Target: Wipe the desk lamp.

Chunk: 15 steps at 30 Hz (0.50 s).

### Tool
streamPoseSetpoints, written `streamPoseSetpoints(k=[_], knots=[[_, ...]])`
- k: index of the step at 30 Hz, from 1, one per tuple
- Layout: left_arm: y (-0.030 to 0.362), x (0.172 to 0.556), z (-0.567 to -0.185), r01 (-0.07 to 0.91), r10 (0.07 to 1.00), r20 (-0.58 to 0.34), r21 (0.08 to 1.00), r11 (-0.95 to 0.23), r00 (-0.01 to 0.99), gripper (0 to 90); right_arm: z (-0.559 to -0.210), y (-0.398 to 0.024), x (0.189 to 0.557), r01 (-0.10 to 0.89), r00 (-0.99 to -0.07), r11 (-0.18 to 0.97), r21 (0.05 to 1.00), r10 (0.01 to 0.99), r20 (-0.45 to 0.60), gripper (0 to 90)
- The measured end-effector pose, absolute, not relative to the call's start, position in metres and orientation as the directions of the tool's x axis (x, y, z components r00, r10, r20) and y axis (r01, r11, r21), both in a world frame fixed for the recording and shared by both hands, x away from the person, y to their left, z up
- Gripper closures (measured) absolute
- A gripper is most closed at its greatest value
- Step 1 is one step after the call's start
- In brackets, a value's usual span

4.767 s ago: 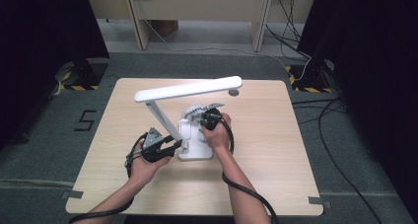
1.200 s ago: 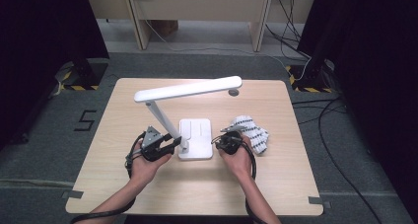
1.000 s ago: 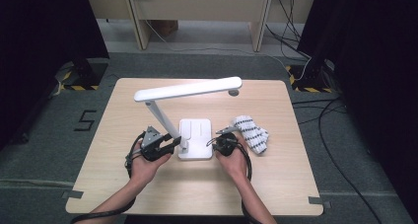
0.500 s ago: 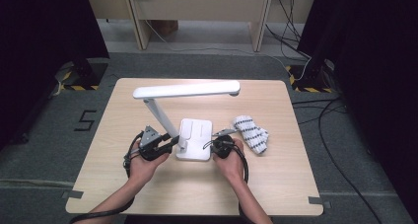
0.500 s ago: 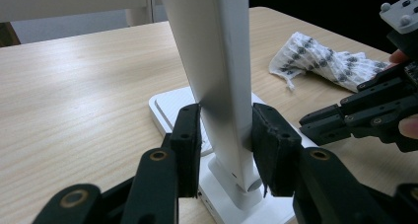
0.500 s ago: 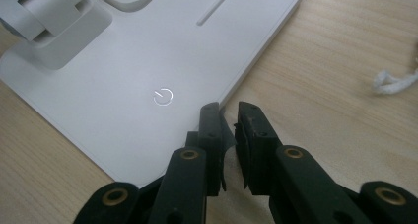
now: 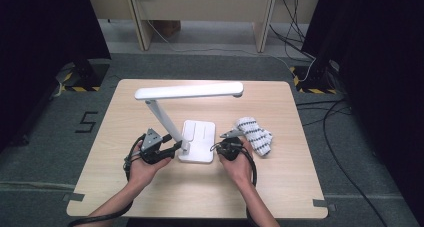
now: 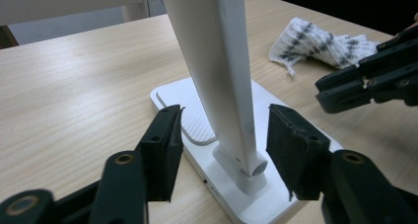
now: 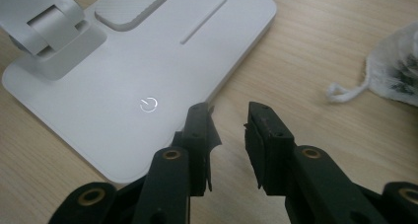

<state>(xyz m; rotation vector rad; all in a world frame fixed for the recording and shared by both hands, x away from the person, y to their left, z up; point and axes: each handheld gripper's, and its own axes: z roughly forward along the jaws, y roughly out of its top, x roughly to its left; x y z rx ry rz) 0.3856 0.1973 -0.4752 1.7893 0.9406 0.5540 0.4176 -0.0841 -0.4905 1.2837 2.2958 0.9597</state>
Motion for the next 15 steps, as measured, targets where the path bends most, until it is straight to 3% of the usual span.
streamPoseSetpoints(k=[15], knots=[[0.222,0.372,-0.477,0.341,0.816,-0.007,0.91,-0.234,0.578,37.3,-0.483,-0.115,0.404,0.592,-0.503,0.334,0.733,0.864,0.013,64.7]])
